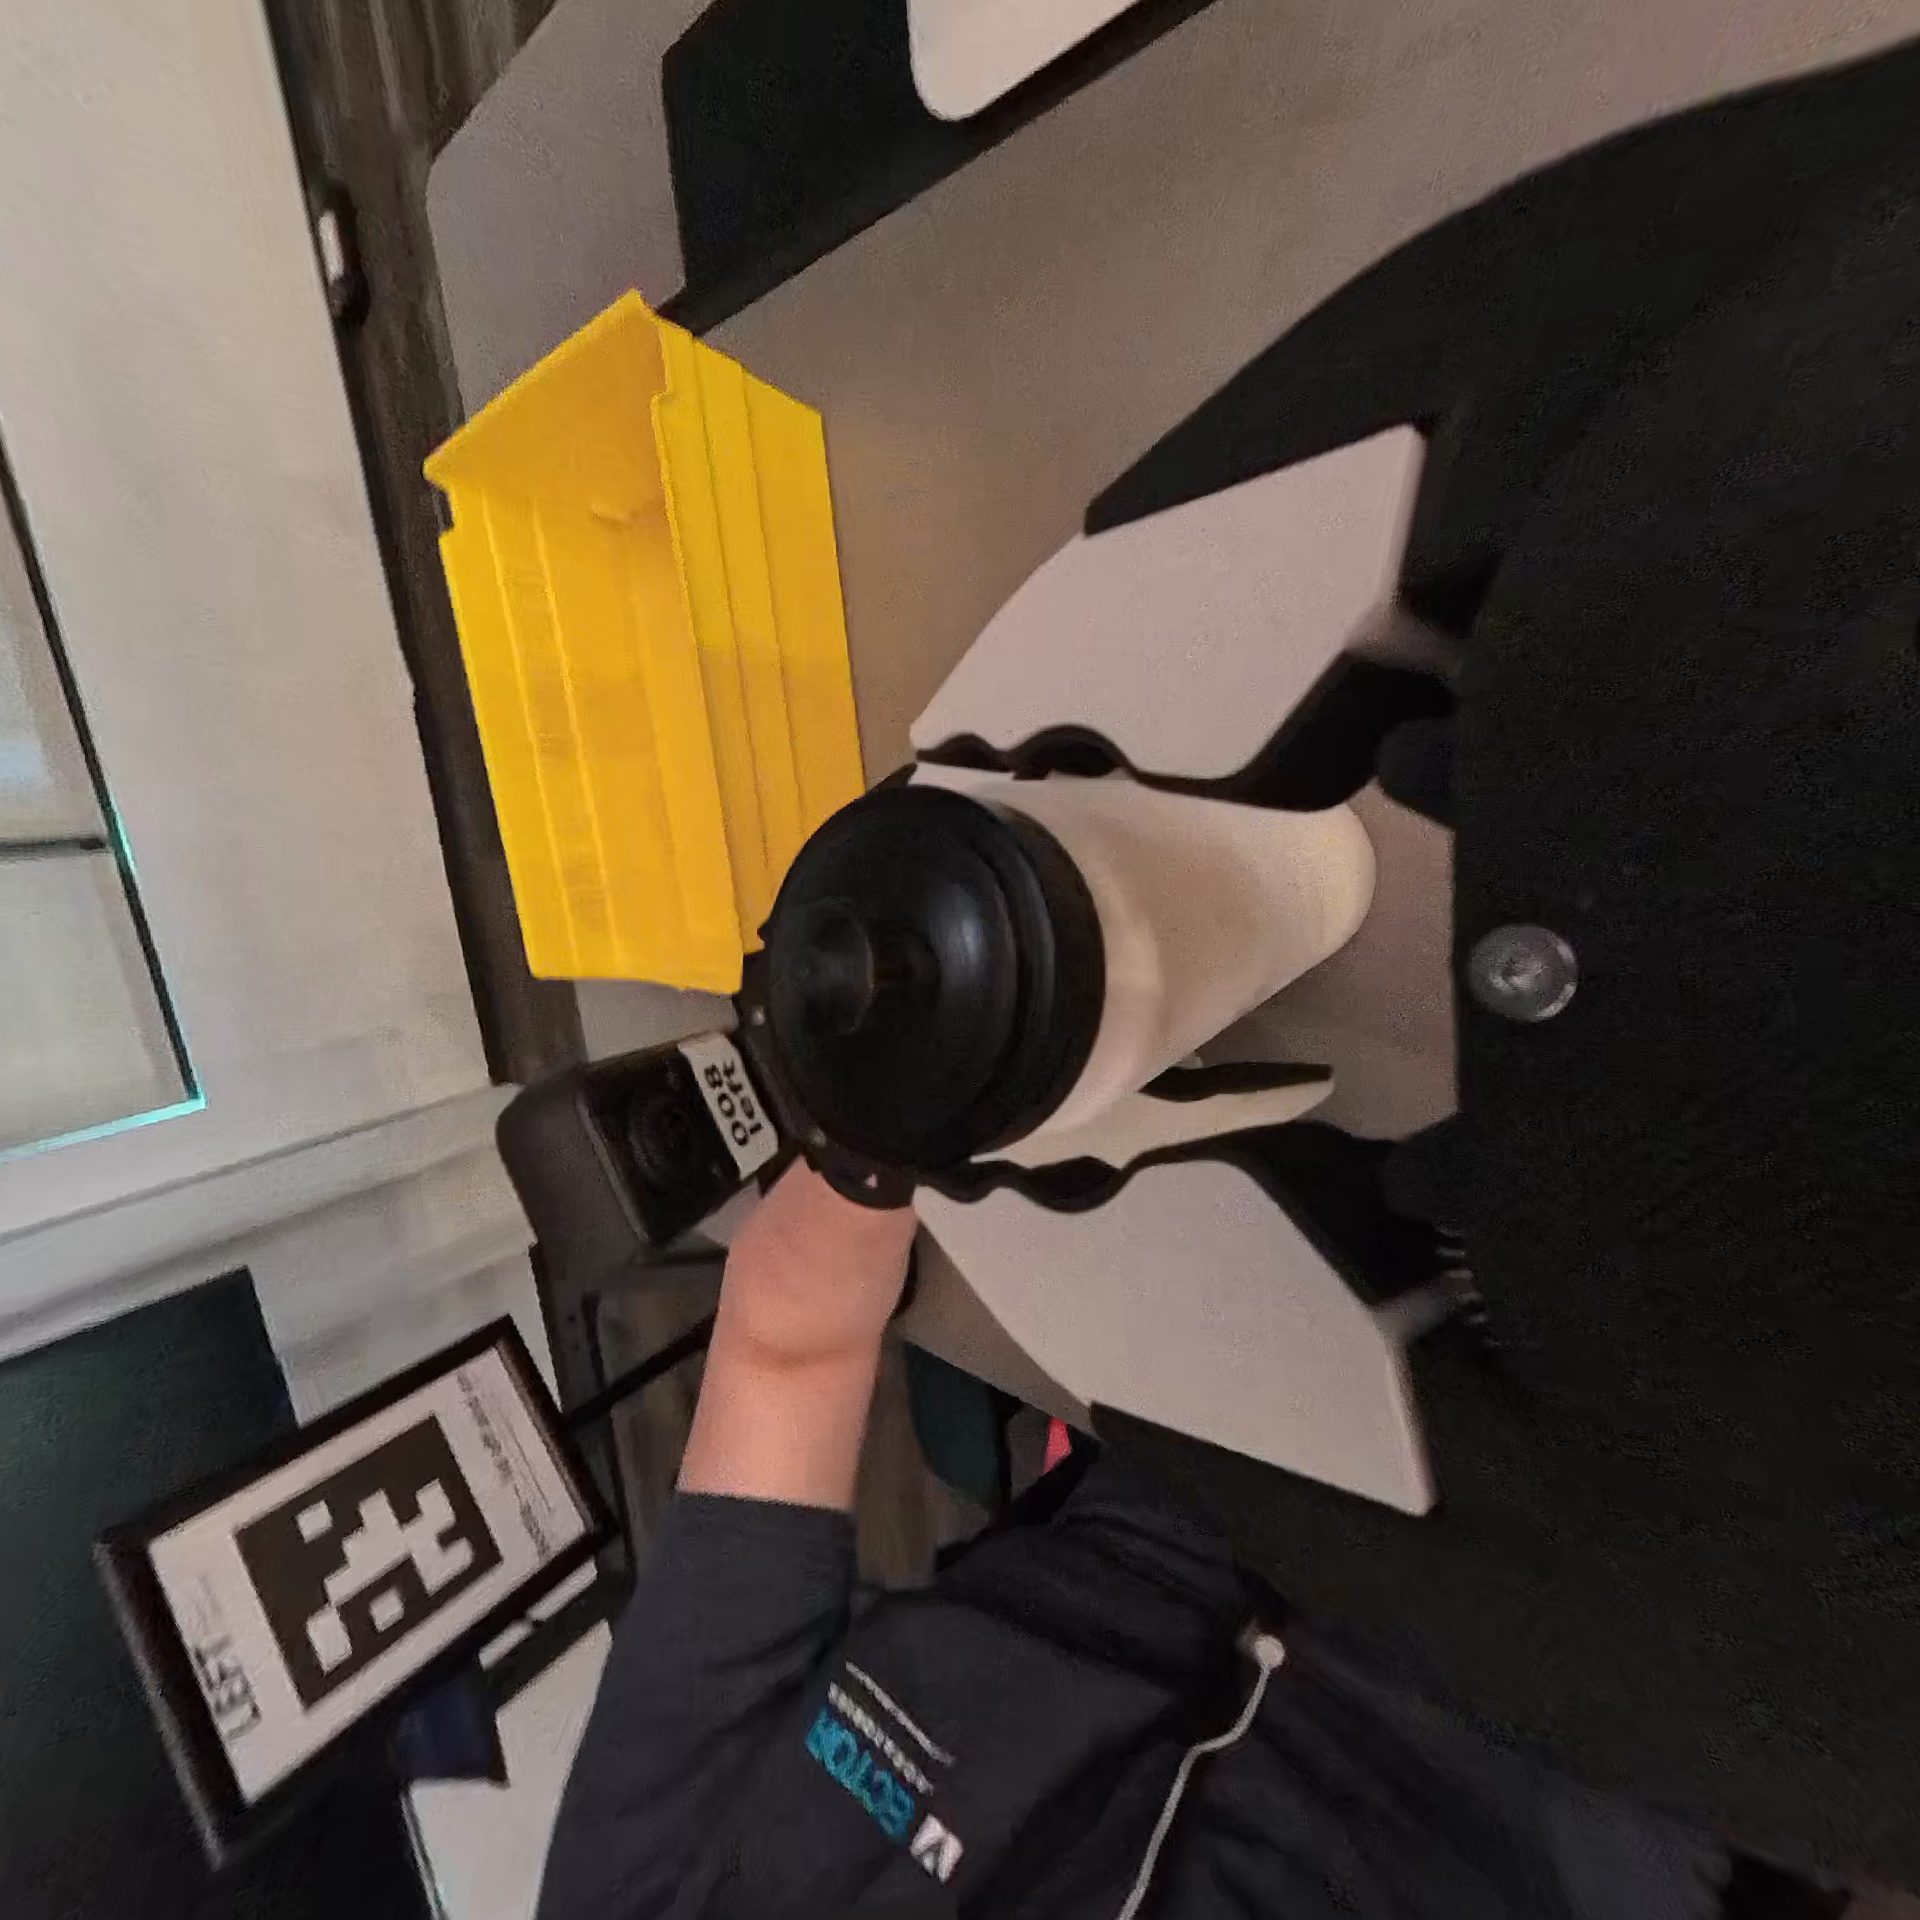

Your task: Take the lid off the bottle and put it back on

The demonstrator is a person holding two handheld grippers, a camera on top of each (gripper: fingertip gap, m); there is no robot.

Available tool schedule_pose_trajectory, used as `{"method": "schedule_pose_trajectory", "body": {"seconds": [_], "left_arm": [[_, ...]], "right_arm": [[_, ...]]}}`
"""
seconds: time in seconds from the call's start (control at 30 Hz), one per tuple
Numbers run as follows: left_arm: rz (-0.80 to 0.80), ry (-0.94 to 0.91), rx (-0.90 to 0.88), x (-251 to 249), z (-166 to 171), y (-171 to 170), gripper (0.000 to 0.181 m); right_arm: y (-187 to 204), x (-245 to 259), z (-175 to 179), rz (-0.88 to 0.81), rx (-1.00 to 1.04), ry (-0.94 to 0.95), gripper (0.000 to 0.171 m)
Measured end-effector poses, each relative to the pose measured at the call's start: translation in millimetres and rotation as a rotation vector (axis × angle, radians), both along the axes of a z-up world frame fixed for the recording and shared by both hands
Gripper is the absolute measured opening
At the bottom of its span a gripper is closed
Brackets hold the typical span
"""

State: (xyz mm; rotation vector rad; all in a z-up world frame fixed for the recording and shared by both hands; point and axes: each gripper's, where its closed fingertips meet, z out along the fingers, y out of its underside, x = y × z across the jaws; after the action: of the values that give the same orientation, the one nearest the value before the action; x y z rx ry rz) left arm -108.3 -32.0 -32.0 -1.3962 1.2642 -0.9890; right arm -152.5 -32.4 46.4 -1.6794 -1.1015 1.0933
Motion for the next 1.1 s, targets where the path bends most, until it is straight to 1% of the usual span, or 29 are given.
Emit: {"method": "schedule_pose_trajectory", "body": {"seconds": [0.07, 0.17, 0.2, 0.23, 0.27, 0.3, 0.47, 0.57, 0.63, 0.67, 0.7, 0.73, 0.83, 0.87, 0.93, 1.0, 1.1], "left_arm": [[0.031, 0.008, 0.012, -2.2, -0.3, 6.2, 0.102], [0.027, 0.008, 0.029, -1.1, -0.2, 4.4, 0.102], [0.021, 0.013, 0.044, -0.2, -0.4, 2.8, 0.102], [0.024, 0.02, 0.058, 0.0, -0.7, 2.3, 0.102], [0.032, 0.023, 0.065, -0.4, -0.8, 2.8, 0.102], [0.037, 0.022, 0.057, -1.3, -0.9, 3.5, 0.102], [0.037, 0.018, 0.041, -2.7, -0.9, 5.3, 0.102], [0.039, 0.018, 0.053, -2.6, -0.9, 4.9, 0.102], [0.043, 0.018, 0.055, -2.6, -1.0, 5.4, 0.102], [0.045, 0.018, 0.054, -2.8, -1.0, 6.0, 0.102], [0.047, 0.018, 0.052, -2.9, -1.1, 6.8, 0.102], [0.053, 0.019, 0.05, -3.2, -1.2, 7.9, 0.102], [0.062, 0.017, 0.041, -4.0, -1.2, 10.4, 0.102], [0.066, 0.018, 0.04, -4.2, -1.4, 11.3, 0.102], [0.066, 0.02, 0.036, -4.5, -1.6, 11.7, 0.102], [0.056, 0.024, 0.043, -4.2, -1.8, 10.3, 0.102], [0.016, 0.023, 0.046, -3.3, -1.8, 5.9, 0.102]], "right_arm": [[3.6, -0.8, -2.4, -0.134, 0.062, -0.045, 0.088], [3.5, -3.1, 0.9, -0.269, 0.208, -0.098, 0.09], [2.5, -6.0, 5.1, -0.271, 0.238, -0.093, 0.085], [-4.9, -13.2, 9.3, -0.215, 0.246, -0.074, 0.07], [-12.8, -20.6, 12.5, -0.155, 0.243, -0.055, 0.071], [-11.8, -21.3, 13.1, -0.16, 0.243, -0.066, 0.069], [-3.0, -13.1, 9.1, -0.207, 0.205, -0.114, 0.07], [2.9, -5.7, 18.6, -0.237, 0.197, -0.046, 0.069], [6.8, -2.3, 26.1, -0.247, 0.146, 0.013, 0.067], [10.7, 0.3, 27.5, -0.265, 0.118, 0.019, 0.068], [14.2, 1.9, 26.8, -0.282, 0.089, 0.016, 0.073], [15.4, 1.7, 23.0, -0.286, 0.053, -0.005, 0.078], [16.7, 0.0, 5.7, -0.302, -0.007, -0.105, 0.08], [15.9, -1.6, 1.3, -0.298, -0.019, -0.131, 0.079], [12.8, -5.8, -0.3, -0.277, -0.048, -0.139, 0.069], [11.2, -5.4, -0.9, -0.263, -0.03, -0.172, 0.069], [4.7, -3.4, -1.6, -0.181, 0.067, -0.245, 0.069]]}}
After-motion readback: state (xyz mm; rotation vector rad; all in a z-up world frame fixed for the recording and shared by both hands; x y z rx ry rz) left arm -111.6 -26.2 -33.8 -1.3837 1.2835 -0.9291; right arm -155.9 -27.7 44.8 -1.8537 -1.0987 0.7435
